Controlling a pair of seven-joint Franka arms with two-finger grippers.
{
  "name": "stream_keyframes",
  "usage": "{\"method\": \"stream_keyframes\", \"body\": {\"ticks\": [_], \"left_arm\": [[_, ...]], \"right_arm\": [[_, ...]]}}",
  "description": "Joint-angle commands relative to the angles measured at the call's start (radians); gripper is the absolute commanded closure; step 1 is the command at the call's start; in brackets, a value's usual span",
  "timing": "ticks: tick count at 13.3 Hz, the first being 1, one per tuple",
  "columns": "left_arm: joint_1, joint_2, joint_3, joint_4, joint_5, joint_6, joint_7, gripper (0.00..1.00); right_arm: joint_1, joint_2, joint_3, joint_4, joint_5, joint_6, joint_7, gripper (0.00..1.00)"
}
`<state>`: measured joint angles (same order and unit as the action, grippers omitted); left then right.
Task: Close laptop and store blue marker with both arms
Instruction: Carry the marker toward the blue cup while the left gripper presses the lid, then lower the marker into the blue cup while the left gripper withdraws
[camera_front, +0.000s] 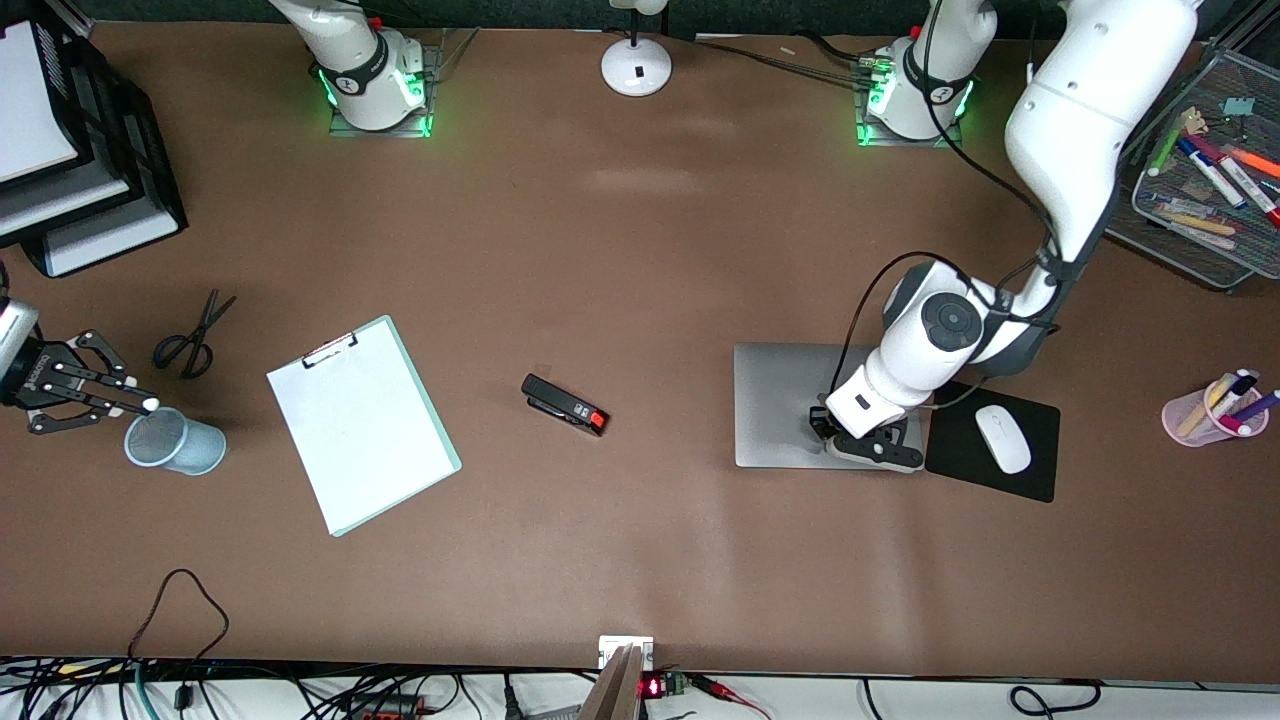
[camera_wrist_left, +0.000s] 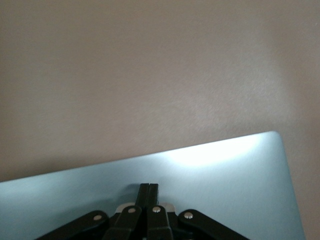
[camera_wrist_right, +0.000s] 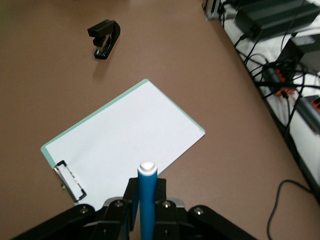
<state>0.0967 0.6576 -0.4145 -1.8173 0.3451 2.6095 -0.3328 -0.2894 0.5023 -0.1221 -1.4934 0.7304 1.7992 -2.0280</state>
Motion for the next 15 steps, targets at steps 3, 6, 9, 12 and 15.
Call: {"method": "stream_keyframes", "body": {"ticks": [3,6,9,12,15], "left_arm": [[0.006,-0.206,-0.062,0.012,0.009,-0.404,0.012,1.0],[0.008,-0.286,-0.089,0.058,0.008,-0.613,0.021,0.99],[0.008,-0.343,-0.105,0.145,-0.079,-0.817,0.076,0.99],[0.009,-0.348,-0.107,0.284,-0.106,-1.005,0.097,0.96],[0.044,-0.349,-0.109,0.369,-0.175,-1.137,0.115,0.81]], "right_arm": [[-0.048,0.042,0.015,0.013,0.118,-0.015,-0.067,1.0],[-0.063,0.122,0.015,0.082,0.135,-0.015,-0.096,1.0],[-0.089,0.162,0.016,0.108,0.139,-0.017,-0.133,1.0],[-0.105,0.183,0.016,0.11,0.161,-0.014,-0.143,1.0],[-0.119,0.203,0.016,0.11,0.162,-0.012,-0.164,1.0]]}}
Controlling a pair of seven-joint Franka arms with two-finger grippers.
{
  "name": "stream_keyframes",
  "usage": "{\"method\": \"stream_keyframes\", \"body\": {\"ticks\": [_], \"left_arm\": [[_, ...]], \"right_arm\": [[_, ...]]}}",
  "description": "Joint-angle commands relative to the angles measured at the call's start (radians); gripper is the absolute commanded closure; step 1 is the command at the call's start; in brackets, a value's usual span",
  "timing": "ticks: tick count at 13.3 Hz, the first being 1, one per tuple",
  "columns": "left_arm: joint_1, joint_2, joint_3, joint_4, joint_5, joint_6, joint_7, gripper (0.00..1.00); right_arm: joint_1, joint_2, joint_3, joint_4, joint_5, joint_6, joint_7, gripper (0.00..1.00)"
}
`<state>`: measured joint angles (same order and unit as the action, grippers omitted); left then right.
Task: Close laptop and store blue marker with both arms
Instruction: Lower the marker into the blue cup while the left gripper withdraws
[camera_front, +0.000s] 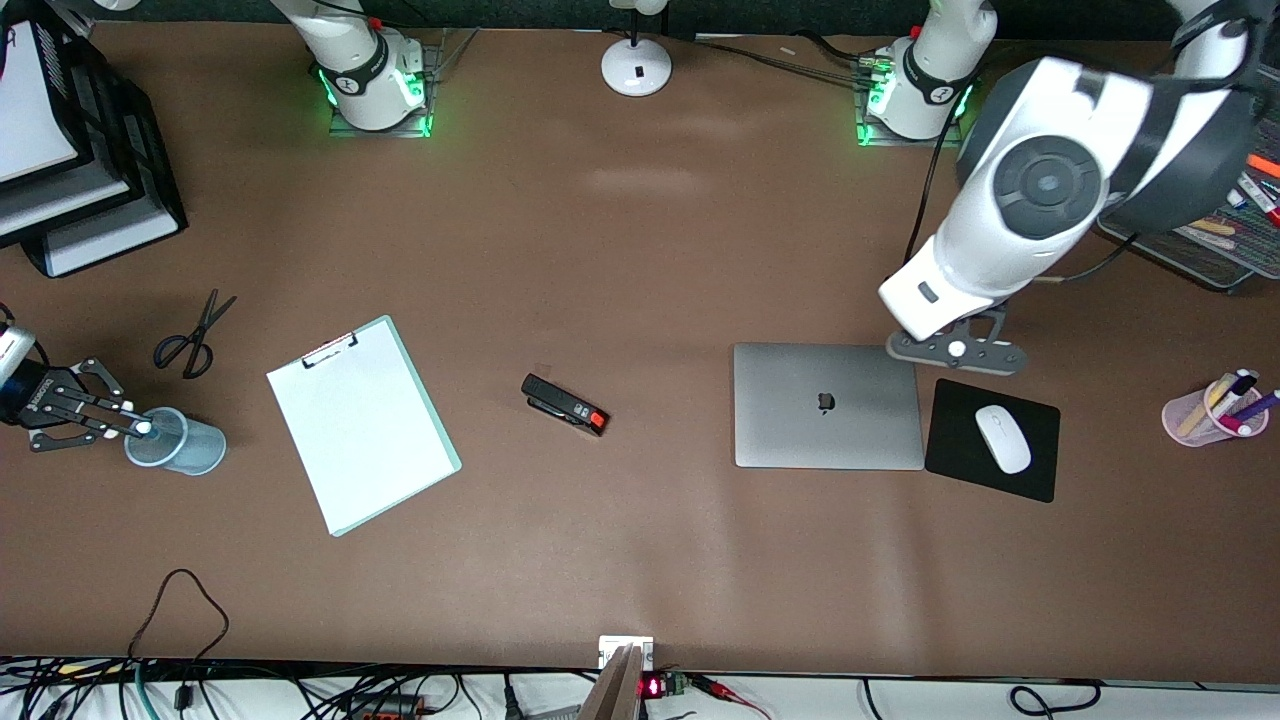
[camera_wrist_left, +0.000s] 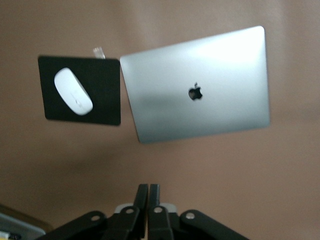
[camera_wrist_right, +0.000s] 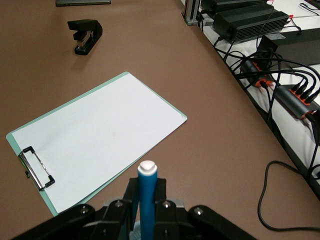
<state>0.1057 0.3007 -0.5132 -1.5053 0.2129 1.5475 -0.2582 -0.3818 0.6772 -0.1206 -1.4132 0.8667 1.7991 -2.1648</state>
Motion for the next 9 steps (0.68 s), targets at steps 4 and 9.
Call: {"method": "stream_keyframes", "body": {"ticks": [4,9], "left_arm": [[0.072,-0.011,-0.01,0.093,-0.091,-0.129,0.132,0.07],[0.095,-0.04,-0.01,0.093,-0.124,-0.138,0.137,0.0]], "right_arm": [[-0.042,0.061,0.015,0.03,0.025,-0.007,-0.03,1.0],[-0.045,0.097,0.015,0.049,0.025,-0.004,-0.04,1.0]]}}
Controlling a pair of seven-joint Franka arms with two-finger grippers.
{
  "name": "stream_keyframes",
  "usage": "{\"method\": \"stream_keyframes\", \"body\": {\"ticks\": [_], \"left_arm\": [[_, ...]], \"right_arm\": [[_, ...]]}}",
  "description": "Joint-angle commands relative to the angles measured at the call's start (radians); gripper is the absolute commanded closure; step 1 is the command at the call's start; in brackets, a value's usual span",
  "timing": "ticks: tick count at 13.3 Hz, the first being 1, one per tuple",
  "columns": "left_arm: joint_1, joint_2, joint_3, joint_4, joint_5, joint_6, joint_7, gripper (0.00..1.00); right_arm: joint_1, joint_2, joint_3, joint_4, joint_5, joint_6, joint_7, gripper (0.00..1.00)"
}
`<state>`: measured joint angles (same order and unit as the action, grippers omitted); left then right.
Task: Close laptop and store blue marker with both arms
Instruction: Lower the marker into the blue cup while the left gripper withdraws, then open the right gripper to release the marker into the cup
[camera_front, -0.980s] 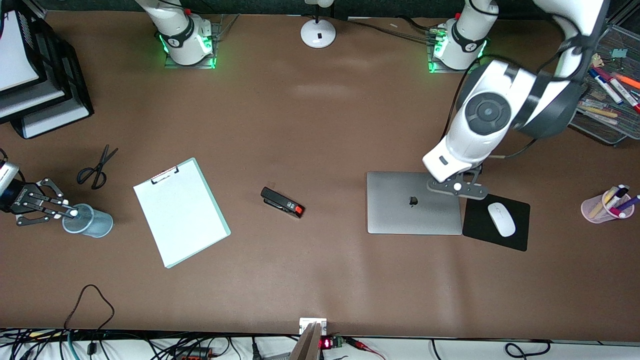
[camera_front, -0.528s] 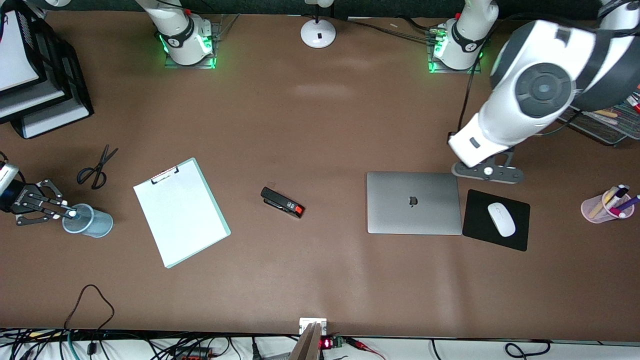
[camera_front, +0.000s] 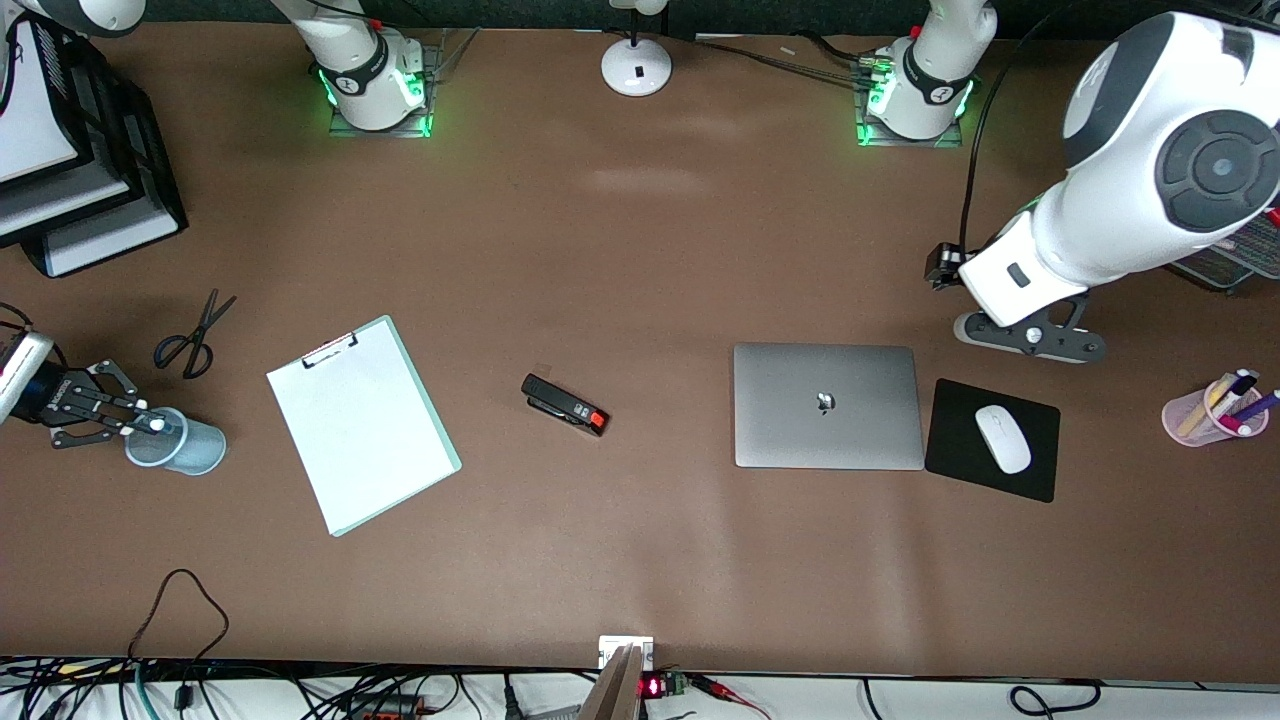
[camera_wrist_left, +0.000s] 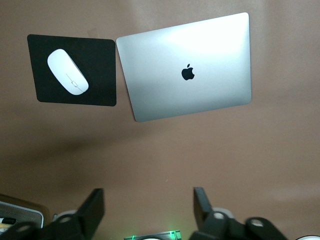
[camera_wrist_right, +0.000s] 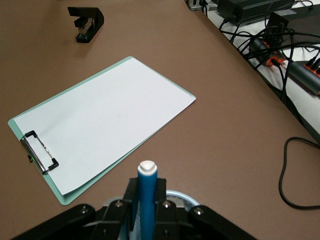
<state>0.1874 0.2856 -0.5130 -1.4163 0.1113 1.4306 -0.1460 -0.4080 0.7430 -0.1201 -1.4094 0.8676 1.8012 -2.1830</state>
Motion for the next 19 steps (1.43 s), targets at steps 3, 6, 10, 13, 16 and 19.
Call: {"method": "stream_keyframes", "body": {"ticks": [3,6,10,13,16,19], "left_arm": [[0.017,-0.026,-0.01,0.007,-0.022,-0.021,0.025,0.0],[0.034,-0.029,-0.01,0.008,-0.022,-0.021,0.025,0.0],[0.046,-0.077,0.03,0.056,-0.035,-0.052,0.124,0.0],[-0.061,-0.185,0.242,-0.074,-0.093,-0.006,0.222,0.0],[-0.175,-0.278,0.414,-0.228,-0.14,0.108,0.293,0.0],[-0.223,-0.356,0.473,-0.355,-0.14,0.221,0.269,0.0]], "right_arm": [[-0.029,0.072,0.014,0.089,0.025,-0.006,-0.035,1.0],[-0.032,0.081,0.014,0.092,0.024,-0.005,-0.035,1.0],[-0.041,0.102,0.014,0.092,0.024,-0.003,-0.034,1.0],[-0.04,0.087,0.014,0.105,0.024,-0.009,0.002,0.01],[-0.037,0.067,0.014,0.151,0.018,-0.032,0.054,0.0],[-0.029,0.009,0.01,0.159,-0.013,-0.118,0.162,0.0]]}}
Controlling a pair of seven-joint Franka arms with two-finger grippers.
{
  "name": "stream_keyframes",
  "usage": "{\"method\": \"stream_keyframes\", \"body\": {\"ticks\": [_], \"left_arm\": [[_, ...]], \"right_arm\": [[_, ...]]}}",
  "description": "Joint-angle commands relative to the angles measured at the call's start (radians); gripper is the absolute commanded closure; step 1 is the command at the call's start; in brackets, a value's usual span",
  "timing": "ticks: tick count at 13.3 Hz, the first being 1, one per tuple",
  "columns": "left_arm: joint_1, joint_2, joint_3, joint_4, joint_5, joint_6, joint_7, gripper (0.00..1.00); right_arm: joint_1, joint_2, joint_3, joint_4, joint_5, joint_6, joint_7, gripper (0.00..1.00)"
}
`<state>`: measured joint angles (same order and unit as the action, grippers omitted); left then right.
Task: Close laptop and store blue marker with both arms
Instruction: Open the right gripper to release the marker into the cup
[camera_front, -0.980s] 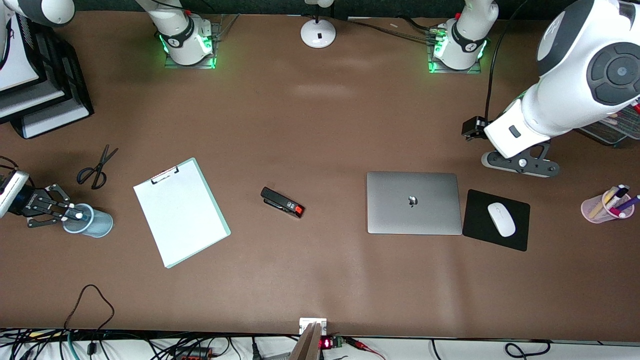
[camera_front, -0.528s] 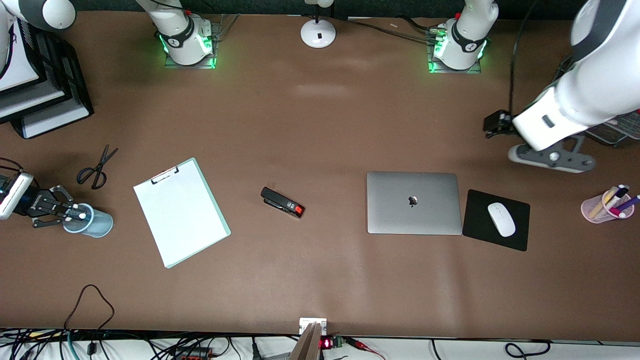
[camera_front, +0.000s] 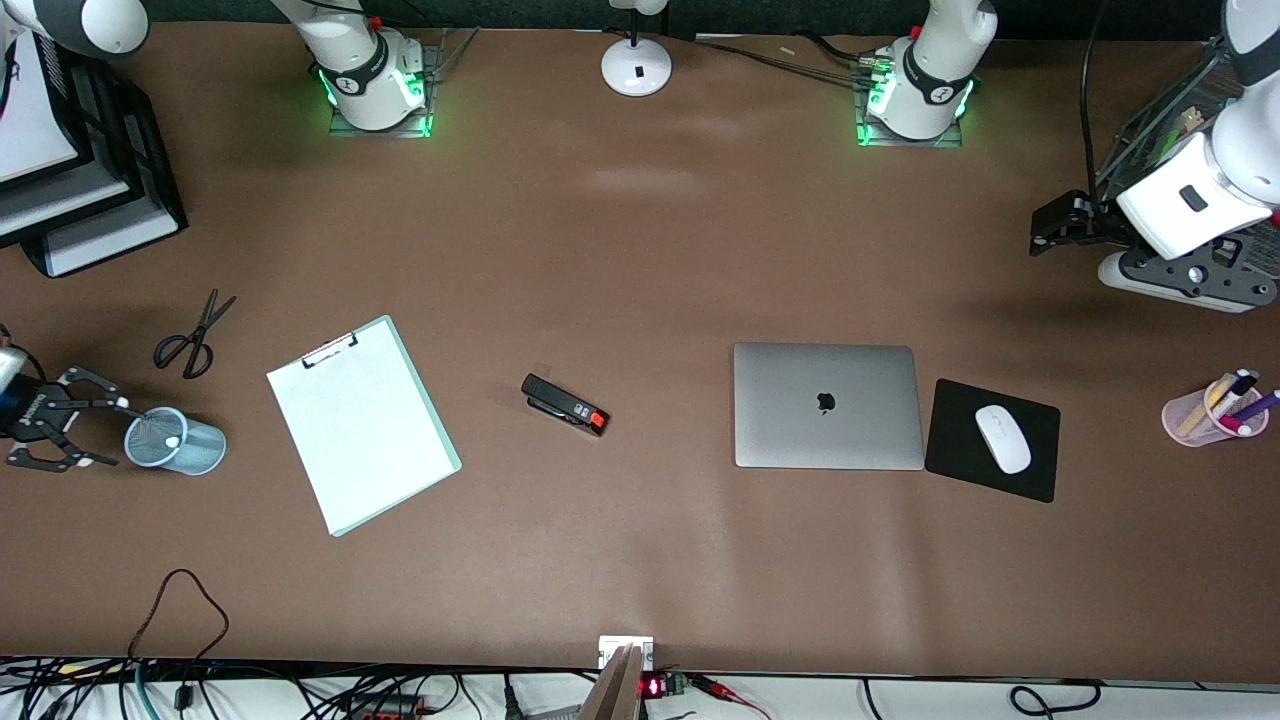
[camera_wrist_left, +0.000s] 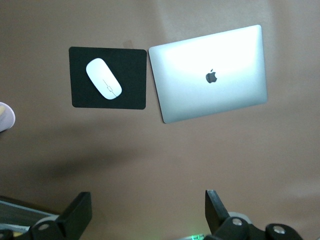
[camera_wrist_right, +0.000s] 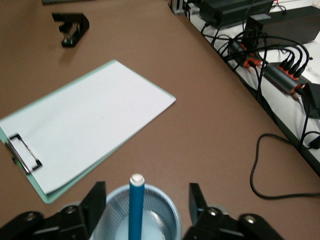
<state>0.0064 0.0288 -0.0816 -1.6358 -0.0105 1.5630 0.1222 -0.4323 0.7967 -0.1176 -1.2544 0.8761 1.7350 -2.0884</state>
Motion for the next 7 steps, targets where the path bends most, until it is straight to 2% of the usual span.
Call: {"method": "stream_keyframes", "body": {"ticks": [1,3,7], "left_arm": [[-0.043,-0.112,0.045,-0.145,-0.017,0.103,-0.013,0.0],[-0.045,-0.112,0.054,-0.141,-0.005,0.103,-0.019,0.0],[-0.043,-0.106,0.059,-0.13,-0.005,0.098,-0.131,0.0]], "right_arm": [[-0.003,-0.075,0.01,0.004,-0.048,-0.066,0.111,0.0],[-0.002,-0.14,0.016,0.004,-0.116,-0.104,0.221,0.0],[0.038,-0.237,0.015,0.004,-0.192,-0.196,0.404,0.0]]}}
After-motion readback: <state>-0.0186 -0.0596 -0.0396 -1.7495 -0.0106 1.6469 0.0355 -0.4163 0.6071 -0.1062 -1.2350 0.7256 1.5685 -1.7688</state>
